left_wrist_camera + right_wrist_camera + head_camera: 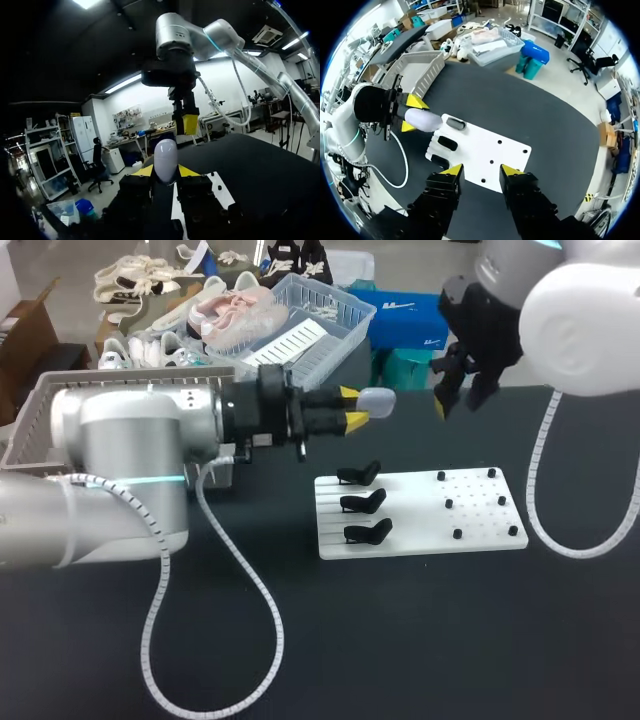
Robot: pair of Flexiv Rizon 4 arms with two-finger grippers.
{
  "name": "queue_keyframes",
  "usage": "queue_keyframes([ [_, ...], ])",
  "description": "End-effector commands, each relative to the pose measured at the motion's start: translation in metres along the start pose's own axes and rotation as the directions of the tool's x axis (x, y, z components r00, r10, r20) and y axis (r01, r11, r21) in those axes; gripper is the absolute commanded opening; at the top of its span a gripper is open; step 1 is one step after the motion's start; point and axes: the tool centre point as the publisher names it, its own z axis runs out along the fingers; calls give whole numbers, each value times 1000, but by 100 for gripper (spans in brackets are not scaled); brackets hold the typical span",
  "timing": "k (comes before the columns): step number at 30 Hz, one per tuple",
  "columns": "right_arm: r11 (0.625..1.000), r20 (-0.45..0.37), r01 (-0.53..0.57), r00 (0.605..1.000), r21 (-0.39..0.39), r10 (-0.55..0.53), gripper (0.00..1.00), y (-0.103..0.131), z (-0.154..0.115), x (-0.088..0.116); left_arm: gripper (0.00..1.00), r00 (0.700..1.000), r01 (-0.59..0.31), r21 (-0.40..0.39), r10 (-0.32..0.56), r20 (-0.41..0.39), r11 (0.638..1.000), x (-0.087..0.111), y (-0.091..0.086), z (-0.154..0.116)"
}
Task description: Pick up each earbud case from the left stands, insert the matching earbuds, close the lid, and place the case in the box.
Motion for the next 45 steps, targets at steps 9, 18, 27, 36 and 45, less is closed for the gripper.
queue_keyframes([
  [9,999,22,-33,999,-2,33,44,-8,8,30,0,993,-31,-183,10,-114,983,1,30,-99],
  [18,999,84,-23,996,-32,26,49,-7,0,41,0,981,-5,-273,-48,-186,962,24,47,-155],
  [27,983,274,140,956,-116,-103,61,-7,-14,52,0,966,23,-333,-107,-236,943,54,64,-192],
  [36,985,279,134,955,-107,-100,63,-12,-5,44,0,936,28,-364,-152,-318,931,80,91,-223],
  [45,989,241,95,968,-113,-65,60,-20,10,35,0,918,93,-389,-230,-322,917,118,108,-232],
])
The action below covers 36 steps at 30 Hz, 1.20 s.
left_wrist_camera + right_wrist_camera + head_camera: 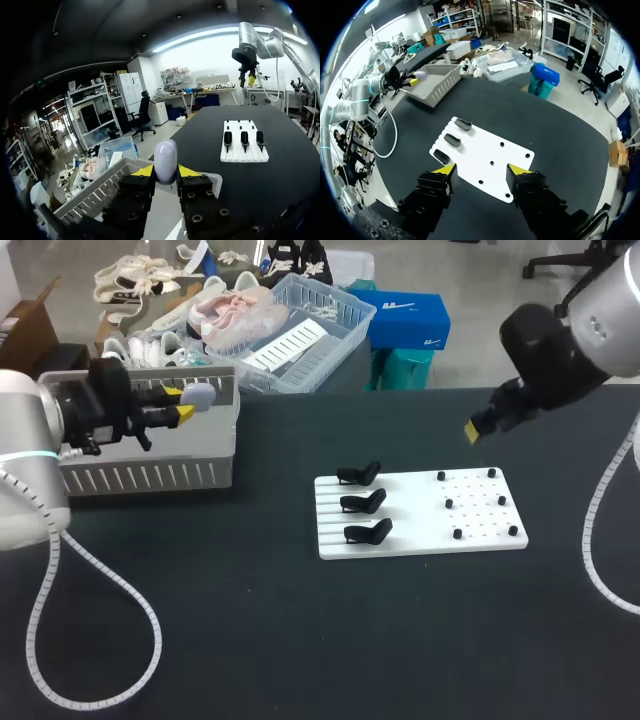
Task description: Pick up each earbud case from the left stands, insert the matching earbuds, close the lid, and place the case in the box.
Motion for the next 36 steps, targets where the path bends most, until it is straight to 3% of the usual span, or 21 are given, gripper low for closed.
queue_keyframes([
  [1,1000,-13,-14,1000,4,14,60,-3,10,-3,0,1000,20,17,-20,-6,1000,16,11,14],
  [11,1000,-49,-31,998,-4,31,59,-10,24,-7,0,994,85,27,-83,-71,996,44,19,34],
  [16,999,-59,-44,997,-12,43,59,-13,29,-5,0,990,104,30,-101,-103,994,46,24,37],
  [17,999,-60,-45,997,-12,44,59,-14,29,-4,9,989,105,28,-101,-108,994,47,25,37],
  [19,999,-61,-50,997,-15,49,60,-15,29,-3,60,987,114,25,-110,-118,993,47,26,37],
  [20,999,-60,-52,997,-15,51,59,-16,29,-3,100,986,115,24,-111,-121,993,46,25,37],
  [27,998,-61,-63,996,-22,62,57,-17,31,-1,100,991,105,33,-102,-87,994,38,21,31],
  [36,999,-30,-41,999,-15,41,63,-17,21,4,100,997,66,71,-63,-39,995,-9,-3,27],
])
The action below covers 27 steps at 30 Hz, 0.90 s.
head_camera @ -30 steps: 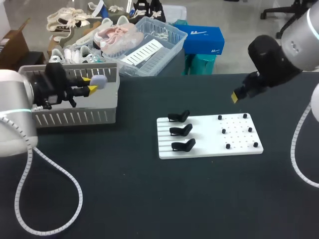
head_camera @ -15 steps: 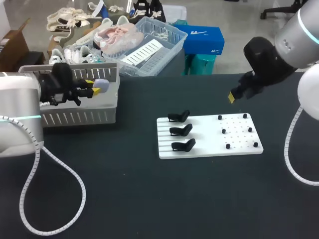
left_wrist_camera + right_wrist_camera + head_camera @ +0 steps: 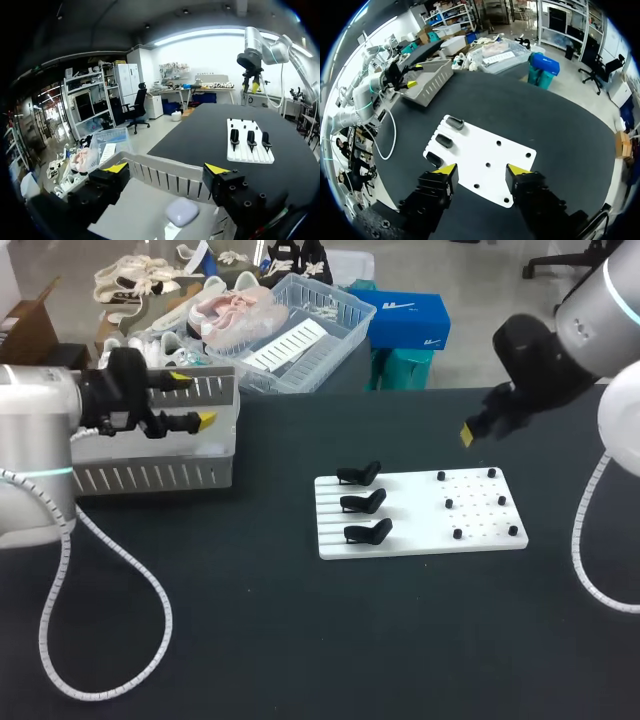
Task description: Pick up each earbud case from the left stands, insert the matching earbuds, close the lid, and place the case in the box.
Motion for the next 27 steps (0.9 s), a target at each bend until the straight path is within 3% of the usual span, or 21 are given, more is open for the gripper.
queue_keyframes([
  [1,1000,30,11,999,10,-11,64,1,-9,8,100,1000,-11,6,11,6,1000,-18,-20,-9],
  [8,1000,114,-12,993,-18,14,72,-11,-30,24,100,997,-48,30,46,54,998,-45,-48,-11],
  [15,997,177,-57,982,-46,65,73,-21,-53,49,100,995,-69,28,67,73,997,-64,-71,-21],
  [20,997,200,-60,978,-41,67,87,-22,-65,63,100,990,-104,35,100,95,994,-84,-87,-24],
  [22,998,207,-52,977,-39,59,100,-21,-68,67,100,989,-109,43,104,105,993,-89,-92,-23],
  [27,998,207,-52,977,-39,59,100,-21,-68,67,100,991,-76,62,68,117,995,-93,-102,-20],
])
